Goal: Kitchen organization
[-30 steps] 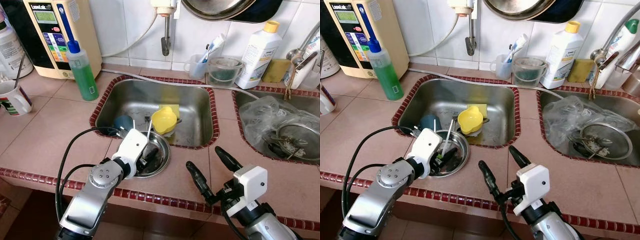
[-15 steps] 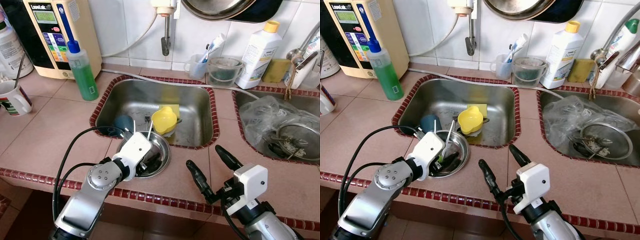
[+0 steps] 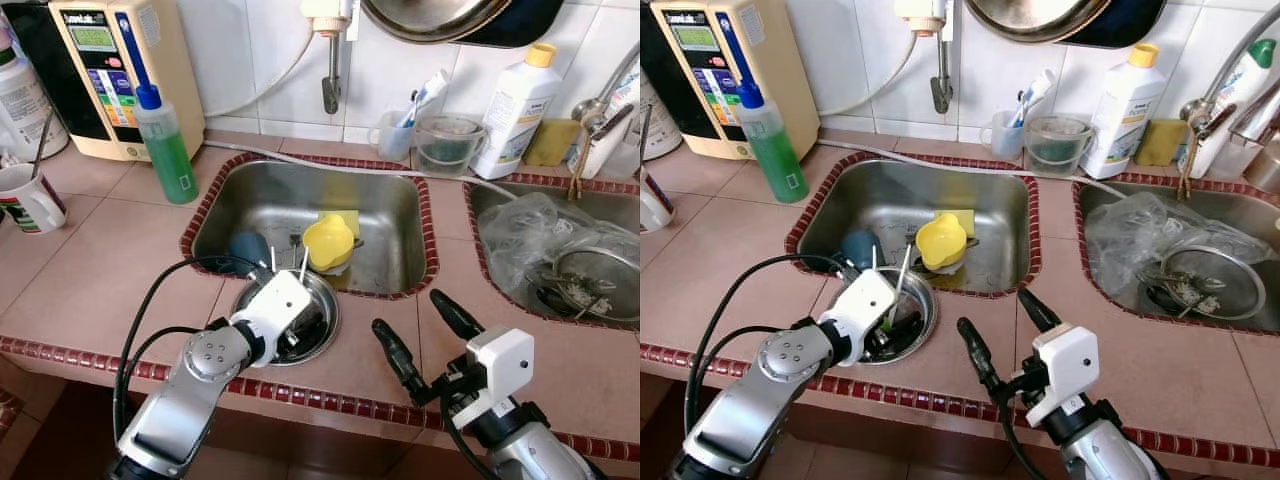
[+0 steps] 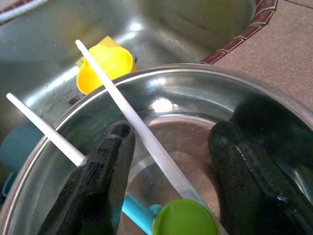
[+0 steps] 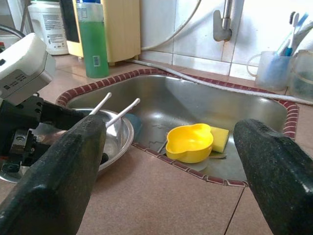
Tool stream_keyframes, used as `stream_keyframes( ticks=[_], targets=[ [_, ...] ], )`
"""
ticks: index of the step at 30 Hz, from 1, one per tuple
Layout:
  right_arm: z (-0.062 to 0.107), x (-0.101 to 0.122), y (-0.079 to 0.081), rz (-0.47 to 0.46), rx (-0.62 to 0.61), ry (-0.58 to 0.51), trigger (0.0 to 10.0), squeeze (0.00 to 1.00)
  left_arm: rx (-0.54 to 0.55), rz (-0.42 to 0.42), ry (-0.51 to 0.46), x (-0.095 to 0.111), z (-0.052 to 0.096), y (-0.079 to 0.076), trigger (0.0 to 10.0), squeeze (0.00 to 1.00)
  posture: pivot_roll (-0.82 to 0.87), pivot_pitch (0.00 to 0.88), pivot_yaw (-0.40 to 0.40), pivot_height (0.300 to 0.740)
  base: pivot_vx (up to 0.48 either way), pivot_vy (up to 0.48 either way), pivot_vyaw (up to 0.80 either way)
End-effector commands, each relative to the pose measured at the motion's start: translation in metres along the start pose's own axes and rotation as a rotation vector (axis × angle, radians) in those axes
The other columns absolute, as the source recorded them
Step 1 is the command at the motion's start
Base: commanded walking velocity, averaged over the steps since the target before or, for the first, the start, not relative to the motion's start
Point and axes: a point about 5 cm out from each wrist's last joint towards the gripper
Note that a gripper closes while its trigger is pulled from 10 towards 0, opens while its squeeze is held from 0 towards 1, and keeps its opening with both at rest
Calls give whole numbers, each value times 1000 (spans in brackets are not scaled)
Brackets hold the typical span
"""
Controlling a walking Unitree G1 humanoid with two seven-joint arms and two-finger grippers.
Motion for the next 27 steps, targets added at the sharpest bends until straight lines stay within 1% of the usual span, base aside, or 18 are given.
stream_keyframes(
  ticks=[1, 3, 4, 5, 6, 8, 9, 21, 24, 27],
  targets=[
    [1, 0, -2, 7, -9, 4, 10000, 0, -18, 29, 47, -7, -2, -3, 10000, 0, -138, 59, 50, 740, 0, 0, 0],
    [1, 0, -2, 8, -10, 4, 10000, 0, -17, 44, 66, -9, -3, -2, 10000, 0, -138, 59, 51, 740, 0, 0, 0],
    [1, 0, -2, 9, -11, 4, 10000, 0, -17, 47, 68, -9, -3, -2, 9412, 0, -140, 57, 51, 740, 0, 0, 0],
    [1, 0, -2, 9, -11, 4, 10000, 0, -17, 49, 70, -10, -3, -2, 9412, 0, -140, 57, 51, 740, 0, 0, 0],
    [1, 0, -2, 9, -11, 4, 10000, 0, -19, 55, 72, -10, -3, -2, 3059, 0, -142, 56, 52, 740, 0, 0, 0],
    [1, 0, -2, 10, -12, 4, 10000, 0, -38, 70, 68, -10, -3, -3, 3059, 0, -142, 56, 53, 740, 0, 0, 0],
    [1, 0, -2, 10, -12, 4, 10000, 0, -39, 70, 68, -10, -3, -3, 78, 0, -142, 55, 53, 740, 0, 0, 0],
    [2, 1, -2, 13, -20, 1, 10000, 0, -45, 64, 72, -10, -1, -3, 0, 0, -139, 66, 54, 740, 0, 0, 0],
    [3, 1, -2, 15, -21, 1, 10000, 0, -45, 90, 64, -9, -1, -3, 0, 0, -139, 70, 54, 740, 0, 0, 0],
    [2, 2, -3, 17, -24, -1, 10000, 0, -46, 82, 64, -7, -1, -3, 0, 0, -140, 74, 53, 740, 0, 0, 0]
  ],
)
Point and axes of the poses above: a point about 5 cm out from each wrist's last joint towards the gripper, its own z axis pointing back from the gripper into the wrist, its own x axis along the axis of the wrist's last joint, y = z × x, and after that the axes turned 13 degrees about -z, right-handed
